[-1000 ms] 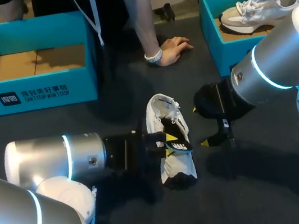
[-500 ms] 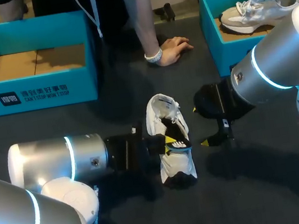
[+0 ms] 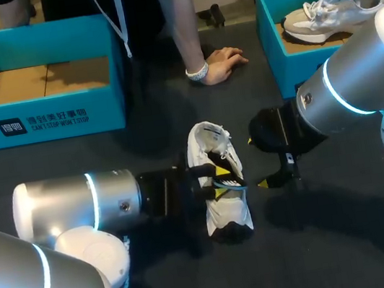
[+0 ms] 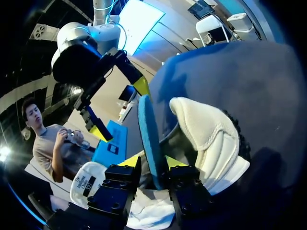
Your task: Take the shoe out of the shoebox, open the shoe tongue, remove and reinsert the insole, then place the shoe into the shoebox
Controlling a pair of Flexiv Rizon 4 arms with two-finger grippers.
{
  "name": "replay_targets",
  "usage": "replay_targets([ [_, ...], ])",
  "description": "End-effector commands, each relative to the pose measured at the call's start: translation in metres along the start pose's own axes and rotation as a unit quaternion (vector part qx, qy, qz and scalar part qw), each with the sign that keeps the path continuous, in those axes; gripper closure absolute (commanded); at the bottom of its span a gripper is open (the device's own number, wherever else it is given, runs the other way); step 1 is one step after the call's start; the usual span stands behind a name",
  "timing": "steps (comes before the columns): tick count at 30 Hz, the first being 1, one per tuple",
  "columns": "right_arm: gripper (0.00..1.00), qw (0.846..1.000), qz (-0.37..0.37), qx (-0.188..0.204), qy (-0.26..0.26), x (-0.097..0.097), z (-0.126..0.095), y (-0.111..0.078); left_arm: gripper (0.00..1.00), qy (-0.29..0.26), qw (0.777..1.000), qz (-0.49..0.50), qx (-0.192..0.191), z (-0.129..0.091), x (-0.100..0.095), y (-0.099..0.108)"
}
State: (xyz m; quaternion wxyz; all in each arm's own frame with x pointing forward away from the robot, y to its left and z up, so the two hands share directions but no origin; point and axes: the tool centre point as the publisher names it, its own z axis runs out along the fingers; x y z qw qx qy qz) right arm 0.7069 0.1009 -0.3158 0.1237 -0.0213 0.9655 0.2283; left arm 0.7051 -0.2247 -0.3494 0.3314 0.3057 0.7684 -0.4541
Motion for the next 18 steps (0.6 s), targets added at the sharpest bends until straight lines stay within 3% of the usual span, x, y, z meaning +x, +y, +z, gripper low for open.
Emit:
replay_targets([
  [1,0.0,1.0,0.0,-0.001,-0.001,0.001,0.0,0.0,0.71,-0.001,1.0,0.002,0.008,-0.012,0.004,-0.009],
  [8,0.0,1.0,0.0,-0.001,-0.001,0.001,0.0,0.0,0.87,0.006,1.0,0.002,0.017,-0.008,0.008,-0.016],
  [10,0.0,1.0,0.0,-0.001,-0.001,0.001,0.0,0.0,1.0,0.008,1.0,0.001,0.019,-0.006,0.009,-0.015],
  [18,0.0,1.0,0.0,-0.001,-0.001,0.001,0.0,0.0,1.0,0.009,1.0,0.003,0.01,0.004,0.009,0.0],
])
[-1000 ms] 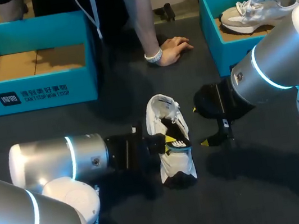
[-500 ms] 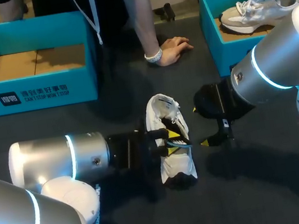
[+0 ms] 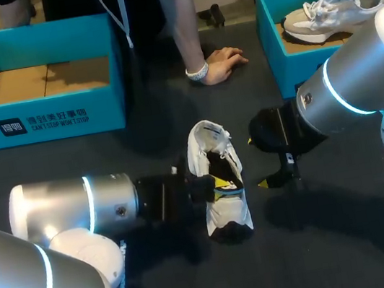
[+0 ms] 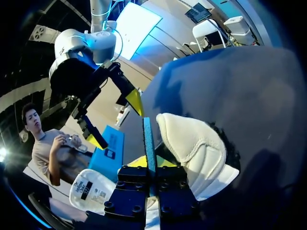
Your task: Take the shoe out of the shoebox, open the shoe tongue, remove and reinsert the insole, then place the shoe into the shoebox
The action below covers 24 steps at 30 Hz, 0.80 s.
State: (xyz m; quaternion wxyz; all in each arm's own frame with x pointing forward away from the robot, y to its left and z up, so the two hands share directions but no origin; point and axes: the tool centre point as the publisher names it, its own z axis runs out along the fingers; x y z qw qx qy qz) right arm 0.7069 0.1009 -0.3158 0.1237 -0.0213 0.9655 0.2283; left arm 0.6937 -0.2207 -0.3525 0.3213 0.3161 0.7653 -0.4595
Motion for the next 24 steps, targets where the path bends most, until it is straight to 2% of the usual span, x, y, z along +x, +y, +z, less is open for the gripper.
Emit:
replay_targets([
  [1,0.0,1.0,0.0,-0.001,-0.001,0.001,0.001,0.0,1.0,-0.001,1.0,0.0,-0.003,0.009,-0.002,0.007],
  [7,0.0,1.0,0.0,-0.001,-0.001,0.001,0.001,0.0,1.0,0.0,1.0,-0.004,-0.01,0.013,-0.001,0.019],
  [11,0.0,1.0,0.0,-0.001,-0.001,0.001,0.001,0.0,1.0,0.005,1.0,-0.009,-0.011,0.012,0.003,0.018],
  [12,0.0,1.0,0.0,-0.001,-0.001,0.001,0.001,0.0,0.95,0.004,1.0,-0.009,-0.009,0.01,0.003,0.016],
  [13,0.0,1.0,0.0,-0.001,-0.001,0.001,0.001,0.0,0.95,0.004,1.0,-0.009,-0.009,0.01,0.003,0.016],
  [14,0.0,1.0,0.0,-0.001,-0.001,0.001,0.001,0.0,0.73,0.003,1.0,-0.008,-0.007,0.006,0.001,0.014],
  [15,0.0,1.0,0.0,-0.001,-0.001,0.001,0.001,0.0,0.61,-0.001,1.0,-0.006,-0.003,0.003,0.0,0.012],
  [21,0.0,1.0,0.0,-0.001,-0.001,0.001,0.001,0.0,0.61,-0.005,1.0,0.01,0.001,-0.012,-0.014,0.003],
  [24,0.0,1.0,0.0,-0.001,-0.001,0.001,0.001,0.0,0.58,0.014,1.0,0.024,-0.001,-0.016,-0.019,0.0],
])
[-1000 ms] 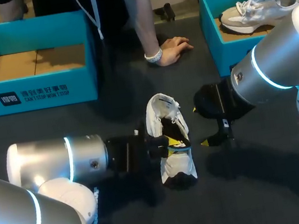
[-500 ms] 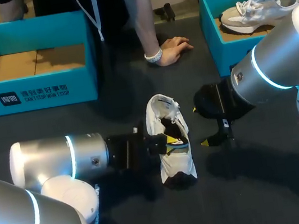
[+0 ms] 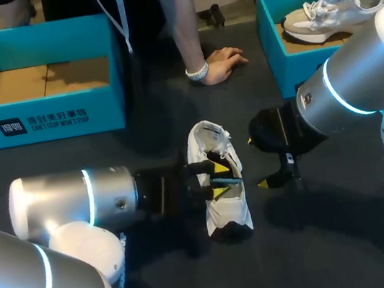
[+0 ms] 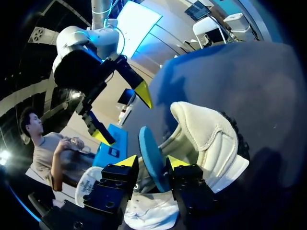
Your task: Take the shoe out of the shoebox, open the shoe tongue, remove and reinsert the insole, then place the shoe into the shoebox
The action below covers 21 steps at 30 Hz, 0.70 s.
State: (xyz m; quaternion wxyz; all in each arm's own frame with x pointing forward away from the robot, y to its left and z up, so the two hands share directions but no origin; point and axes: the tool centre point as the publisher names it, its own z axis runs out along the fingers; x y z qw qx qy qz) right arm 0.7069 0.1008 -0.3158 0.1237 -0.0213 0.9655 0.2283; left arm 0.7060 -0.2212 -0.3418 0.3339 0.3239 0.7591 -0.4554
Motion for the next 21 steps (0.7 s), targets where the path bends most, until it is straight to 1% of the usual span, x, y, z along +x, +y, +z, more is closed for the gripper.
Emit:
replay_targets([
  [1,0.0,1.0,0.0,-0.001,-0.001,0.001,0.001,0.0,0.56,0.028,1.0,0.012,0.001,-0.017,-0.004,-0.004],
  [4,0.0,1.0,0.0,-0.001,-0.001,0.001,0.001,0.0,0.55,0.04,0.999,0.02,0.001,-0.022,-0.006,-0.005],
  [8,0.0,1.0,0.0,-0.001,-0.001,0.001,0.001,0.0,0.55,0.04,0.999,0.015,0.008,-0.029,-0.011,-0.009],
  [14,0.0,1.0,0.0,-0.001,-0.001,0.001,0.001,0.0,0.53,0.04,0.999,0.023,0.008,-0.038,-0.018,-0.011],
  [16,0.0,1.0,0.0,-0.001,-0.001,0.001,0.001,0.0,0.51,0.051,0.998,0.038,-0.001,-0.039,-0.019,-0.01],
  [21,0.0,1.0,0.0,-0.001,-0.001,0.001,0.001,0.0,0.51,0.076,0.996,0.044,0.007,-0.044,-0.021,-0.009],
])
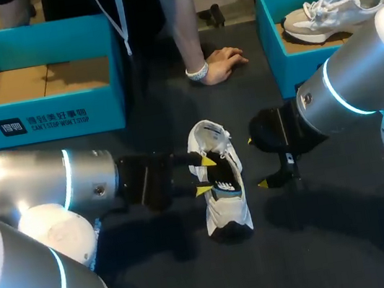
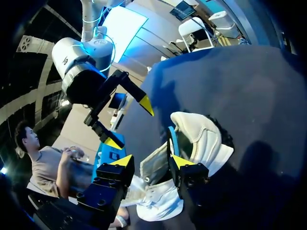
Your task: Take the shoe out of the shoebox, open the shoe tongue, remove and reinsert the insole, then place the shoe into the shoebox
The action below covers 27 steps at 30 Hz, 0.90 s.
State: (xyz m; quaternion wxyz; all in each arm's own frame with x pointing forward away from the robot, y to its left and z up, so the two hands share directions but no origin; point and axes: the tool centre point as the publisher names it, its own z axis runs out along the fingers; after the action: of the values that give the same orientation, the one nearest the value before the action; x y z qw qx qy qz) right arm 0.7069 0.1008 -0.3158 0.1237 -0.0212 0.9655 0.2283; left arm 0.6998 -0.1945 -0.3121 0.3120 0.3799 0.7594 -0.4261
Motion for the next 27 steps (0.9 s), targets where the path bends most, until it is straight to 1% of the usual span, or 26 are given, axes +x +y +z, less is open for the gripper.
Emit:
replay_targets([
  [1,0.0,1.0,0.0,-0.001,-0.001,0.001,0.001,0.0,0.5,0.025,1.0,0.002,0.005,-0.009,-0.005,0.0],
  [2,0.0,1.0,0.0,-0.001,-0.001,0.001,0.001,0.0,0.49,0.031,0.999,0.006,0.005,-0.01,-0.006,0.001],
  [4,0.0,1.0,0.0,-0.001,-0.001,0.001,0.001,0.0,0.45,0.045,0.999,0.011,0.012,-0.013,-0.008,0.001],
  [5,0.0,1.0,0.0,-0.001,-0.001,0.001,0.001,0.0,0.44,0.055,0.998,0.014,0.014,-0.014,-0.01,0.002],
  [6,0.0,1.0,0.0,-0.001,-0.001,0.001,0.001,0.0,0.45,0.063,0.998,0.019,0.02,-0.016,-0.011,0.002],
  [7,0.0,1.0,0.0,-0.001,-0.001,0.001,0.001,0.0,0.47,0.073,0.997,0.023,0.017,-0.018,-0.012,0.002],
  [9,0.0,1.0,0.0,-0.001,-0.001,0.001,0.001,0.0,0.47,0.089,0.995,0.026,0.029,-0.021,-0.015,0.004],
  [10,0.0,1.0,0.0,-0.001,-0.001,0.001,0.001,0.0,0.5,0.1,0.994,0.029,0.032,-0.022,-0.016,0.004],
  [11,0.0,1.0,0.0,-0.001,-0.001,0.001,0.001,0.0,0.49,0.105,0.993,0.034,0.036,-0.023,-0.017,0.005],
  [14,0.0,1.0,0.0,-0.001,-0.001,0.001,0.001,0.0,0.4,0.126,0.99,0.047,0.041,-0.026,-0.023,0.008],
  [15,0.0,1.0,0.0,-0.001,-0.001,0.001,0.001,0.0,0.38,0.134,0.989,0.049,0.046,-0.027,-0.025,0.008],
  [16,0.0,1.0,0.0,-0.001,-0.001,0.001,0.001,0.0,0.4,0.137,0.988,0.053,0.048,-0.029,-0.028,0.008],
  [17,0.0,1.0,0.0,-0.001,-0.001,0.001,0.001,0.0,0.4,0.146,0.987,0.054,0.049,-0.03,-0.031,0.009],
  [18,0.0,1.0,0.0,-0.001,-0.001,0.001,0.001,0.0,0.44,0.152,0.985,0.06,0.05,-0.031,-0.032,0.009],
  [19,0.0,1.0,0.0,-0.001,-0.001,0.001,0.001,0.0,0.44,0.159,0.984,0.059,0.052,-0.032,-0.034,0.009],
  [20,0.0,1.0,0.0,-0.001,-0.001,0.001,0.001,0.0,0.4,0.17,0.982,0.063,0.056,-0.033,-0.035,0.01],
  [22,0.0,1.0,0.0,-0.001,-0.001,0.001,0.001,0.0,0.36,0.189,0.978,0.063,0.058,-0.034,-0.037,0.011],
  [23,0.0,1.0,0.0,-0.001,-0.001,0.001,0.001,0.0,0.22,0.194,0.977,0.062,0.065,-0.035,-0.038,0.012],
  [24,0.0,1.0,0.001,-0.003,-0.003,0.002,-0.001,-0.002,0.2,0.208,0.974,0.063,0.065,-0.035,-0.039,0.012],
  [27,0.0,1.0,0.013,0.005,-0.002,0.002,-0.008,-0.006,0.0,0.233,0.968,0.062,0.073,-0.036,-0.043,0.013],
])
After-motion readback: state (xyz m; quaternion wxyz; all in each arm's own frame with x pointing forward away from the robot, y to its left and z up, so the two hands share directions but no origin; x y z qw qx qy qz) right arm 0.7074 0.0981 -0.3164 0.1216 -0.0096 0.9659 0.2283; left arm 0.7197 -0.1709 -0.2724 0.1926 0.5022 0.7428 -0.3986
